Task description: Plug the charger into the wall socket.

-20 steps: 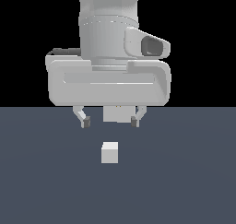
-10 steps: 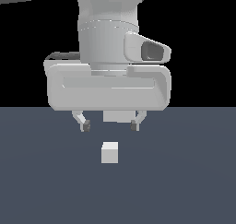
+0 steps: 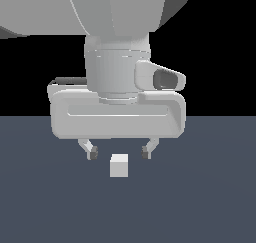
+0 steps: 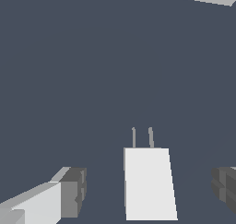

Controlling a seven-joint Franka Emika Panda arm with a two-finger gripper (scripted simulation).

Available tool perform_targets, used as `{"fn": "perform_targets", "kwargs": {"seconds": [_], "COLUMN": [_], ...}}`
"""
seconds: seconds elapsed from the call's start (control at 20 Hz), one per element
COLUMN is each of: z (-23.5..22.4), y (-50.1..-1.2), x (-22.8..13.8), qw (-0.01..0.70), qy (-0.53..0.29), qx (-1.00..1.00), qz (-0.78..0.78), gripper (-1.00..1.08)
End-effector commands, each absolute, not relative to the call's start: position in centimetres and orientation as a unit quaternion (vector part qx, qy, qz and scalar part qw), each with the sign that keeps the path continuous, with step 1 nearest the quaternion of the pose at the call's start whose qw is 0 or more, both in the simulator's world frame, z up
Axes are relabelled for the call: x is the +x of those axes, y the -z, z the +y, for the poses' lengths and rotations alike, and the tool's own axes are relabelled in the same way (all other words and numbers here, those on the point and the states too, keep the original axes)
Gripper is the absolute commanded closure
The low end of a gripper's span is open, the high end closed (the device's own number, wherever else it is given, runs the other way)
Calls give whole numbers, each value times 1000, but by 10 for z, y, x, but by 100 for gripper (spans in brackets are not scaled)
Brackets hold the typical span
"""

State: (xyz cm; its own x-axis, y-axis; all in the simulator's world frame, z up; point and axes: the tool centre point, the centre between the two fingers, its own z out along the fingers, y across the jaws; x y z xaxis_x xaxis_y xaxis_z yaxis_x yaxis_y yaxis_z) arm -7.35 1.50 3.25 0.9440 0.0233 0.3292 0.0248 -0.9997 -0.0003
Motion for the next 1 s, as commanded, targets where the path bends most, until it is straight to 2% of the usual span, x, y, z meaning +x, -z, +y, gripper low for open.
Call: {"fn": "perform_targets", "kwargs": {"seconds": [0.0, 0.35, 0.4, 0.95], "z": [15, 15, 15, 15], "y": [-23, -12, -12, -12], "x": [-74, -73, -73, -73], "qw": [2, 2, 2, 2], "qy": [167, 167, 167, 167], "qx": [-986, -986, -986, -986], "qz": [-12, -12, -12, -12], "gripper": [-92, -92, 108, 108]}}
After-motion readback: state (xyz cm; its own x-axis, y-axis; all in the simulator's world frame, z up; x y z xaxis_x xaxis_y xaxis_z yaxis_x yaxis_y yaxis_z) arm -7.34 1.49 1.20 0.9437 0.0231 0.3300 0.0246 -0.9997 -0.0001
